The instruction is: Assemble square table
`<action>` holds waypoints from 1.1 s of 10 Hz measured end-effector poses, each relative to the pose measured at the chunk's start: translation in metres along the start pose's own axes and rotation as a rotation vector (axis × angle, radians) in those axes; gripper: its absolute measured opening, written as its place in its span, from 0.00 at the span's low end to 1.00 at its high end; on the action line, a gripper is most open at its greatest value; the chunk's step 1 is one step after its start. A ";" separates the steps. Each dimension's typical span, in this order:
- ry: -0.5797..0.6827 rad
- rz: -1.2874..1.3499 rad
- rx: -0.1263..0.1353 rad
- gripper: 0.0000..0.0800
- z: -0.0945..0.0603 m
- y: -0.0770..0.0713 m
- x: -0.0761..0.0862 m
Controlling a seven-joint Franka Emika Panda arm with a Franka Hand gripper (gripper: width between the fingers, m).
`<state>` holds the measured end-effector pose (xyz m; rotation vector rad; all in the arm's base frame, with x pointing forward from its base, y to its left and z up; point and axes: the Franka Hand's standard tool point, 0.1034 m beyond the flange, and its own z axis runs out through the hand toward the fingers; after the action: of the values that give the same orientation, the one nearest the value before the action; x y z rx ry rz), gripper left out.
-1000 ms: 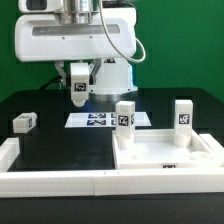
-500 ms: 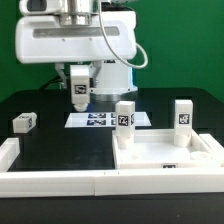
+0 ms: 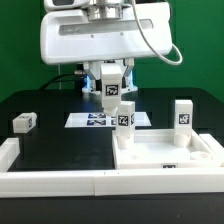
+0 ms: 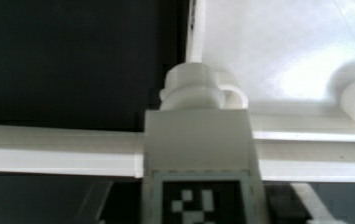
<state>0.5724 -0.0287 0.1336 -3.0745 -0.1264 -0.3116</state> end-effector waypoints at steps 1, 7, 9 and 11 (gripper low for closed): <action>0.000 0.001 0.000 0.36 0.000 0.000 0.000; -0.007 0.034 0.028 0.36 0.020 -0.037 0.006; 0.022 0.022 0.035 0.36 0.028 -0.057 0.025; 0.104 -0.002 0.013 0.36 0.026 -0.064 0.037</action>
Offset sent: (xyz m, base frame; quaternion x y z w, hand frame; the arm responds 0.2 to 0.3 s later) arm 0.0000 0.0000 0.0000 0.0000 0.0000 0.0000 1.0000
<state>0.6080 0.0388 0.1181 -3.0377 -0.1269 -0.4671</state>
